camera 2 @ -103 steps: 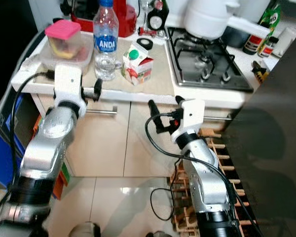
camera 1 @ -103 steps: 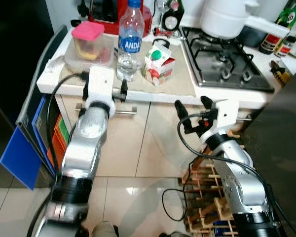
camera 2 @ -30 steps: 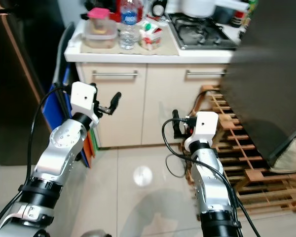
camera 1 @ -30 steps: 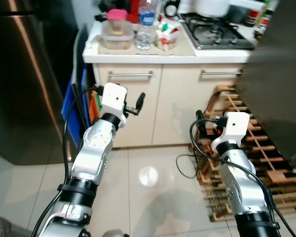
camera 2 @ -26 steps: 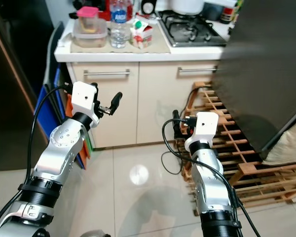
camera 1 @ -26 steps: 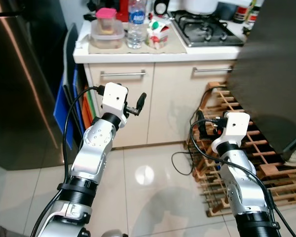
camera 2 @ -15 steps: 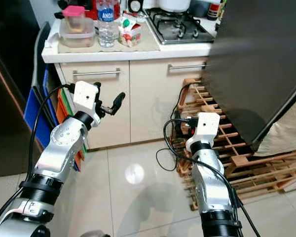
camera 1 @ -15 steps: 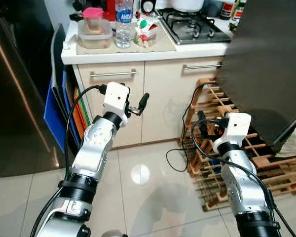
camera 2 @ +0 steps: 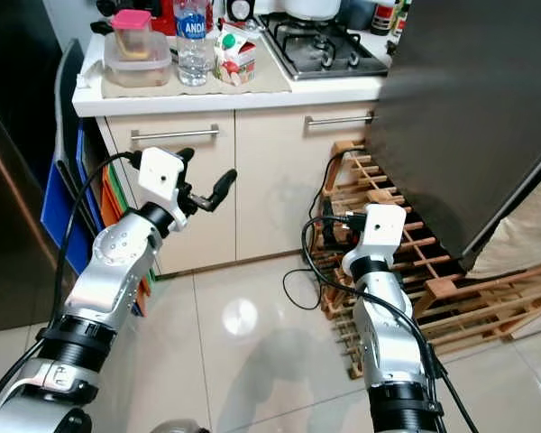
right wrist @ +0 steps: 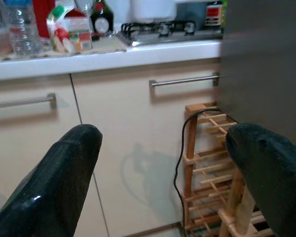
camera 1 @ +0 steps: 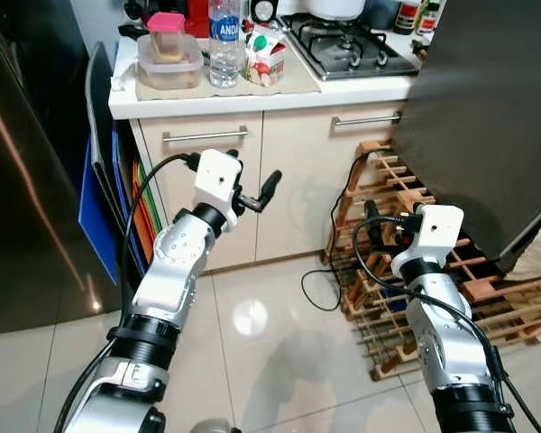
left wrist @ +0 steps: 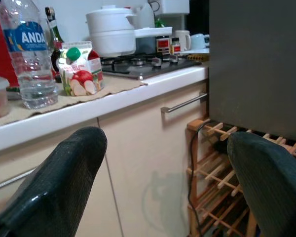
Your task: Restocking fridge
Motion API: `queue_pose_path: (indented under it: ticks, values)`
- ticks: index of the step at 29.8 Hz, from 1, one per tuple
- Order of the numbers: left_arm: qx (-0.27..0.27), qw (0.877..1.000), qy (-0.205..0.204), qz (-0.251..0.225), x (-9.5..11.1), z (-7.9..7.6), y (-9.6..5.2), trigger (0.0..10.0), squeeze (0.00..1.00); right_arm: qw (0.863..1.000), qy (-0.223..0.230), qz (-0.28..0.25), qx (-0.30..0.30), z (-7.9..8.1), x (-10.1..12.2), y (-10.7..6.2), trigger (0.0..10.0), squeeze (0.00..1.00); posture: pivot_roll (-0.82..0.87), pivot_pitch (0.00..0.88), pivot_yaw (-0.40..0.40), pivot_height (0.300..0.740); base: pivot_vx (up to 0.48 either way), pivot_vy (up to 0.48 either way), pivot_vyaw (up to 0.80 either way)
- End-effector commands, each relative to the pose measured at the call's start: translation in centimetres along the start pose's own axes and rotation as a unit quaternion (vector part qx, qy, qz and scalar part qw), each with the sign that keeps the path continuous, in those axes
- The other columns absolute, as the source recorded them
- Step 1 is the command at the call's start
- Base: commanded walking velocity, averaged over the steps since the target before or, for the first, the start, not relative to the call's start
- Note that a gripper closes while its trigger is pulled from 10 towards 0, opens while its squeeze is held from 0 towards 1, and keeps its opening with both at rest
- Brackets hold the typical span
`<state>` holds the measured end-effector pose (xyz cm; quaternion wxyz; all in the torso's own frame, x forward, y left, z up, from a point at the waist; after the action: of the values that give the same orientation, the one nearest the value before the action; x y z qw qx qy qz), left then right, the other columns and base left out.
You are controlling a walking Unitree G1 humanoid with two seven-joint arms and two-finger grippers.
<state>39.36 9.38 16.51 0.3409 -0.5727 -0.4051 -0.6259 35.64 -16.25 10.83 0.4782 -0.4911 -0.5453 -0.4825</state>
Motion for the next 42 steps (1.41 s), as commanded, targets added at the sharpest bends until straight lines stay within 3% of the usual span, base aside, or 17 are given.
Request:
queue_pose_path:
  ticks: [1,6,19,28,42]
  values:
    - [-0.021,1.0,0.006,-0.01,0.6,-1.1,0.6,10.0,0.0,1.0,-0.003,0.0,-0.008,-0.8,-0.1,0.0,10.0,0.0,0.06,0.0,-0.019,0.74,0.0,0.0,-0.58]
    - [-0.029,0.999,0.021,-0.016,0.7,-1.3,0.5,10.0,0.0,1.0,-0.003,0.001,-0.006,-0.7,-0.1,0.1,10.0,0.0,0.06,0.0,-0.02,0.74,0.0,0.376,-0.58]
    - [-0.026,0.999,0.037,-0.004,0.4,-1.1,0.7,10.0,0.0,1.0,-0.004,0.003,-0.005,-0.7,-0.3,0.2,10.0,0.0,0.06,0.0,-0.023,0.74,0.0,0.0,-0.58]
    - [-0.06,0.997,0.047,-0.02,1.1,-2.3,1.0,10.0,0.0,1.0,-0.005,0.001,-0.006,-0.7,-0.2,0.3,10.0,0.0,0.06,0.0,-0.02,0.74,0.0,0.0,-0.58]
    - [-0.1,0.993,0.043,-0.041,1.9,-3.9,1.1,10.0,0.0,1.0,-0.004,0.0,-0.007,-0.8,-0.2,0.4,10.0,0.0,0.06,0.0,-0.021,0.74,0.0,-0.371,-0.58]
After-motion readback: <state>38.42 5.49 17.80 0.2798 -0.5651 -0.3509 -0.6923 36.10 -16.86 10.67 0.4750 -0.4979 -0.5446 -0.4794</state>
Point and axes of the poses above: a point about 5 cm out from each wrist's last joint towards the gripper, its own y axis pointing out of the wrist towards the gripper, its own x axis along the axis of the wrist's last joint, z = x × y, the point moved 6 cm from there along y, pointing out of the wrist towards the gripper, and after that the axes turned 9 degrees about -y, right-handed, at the moved point
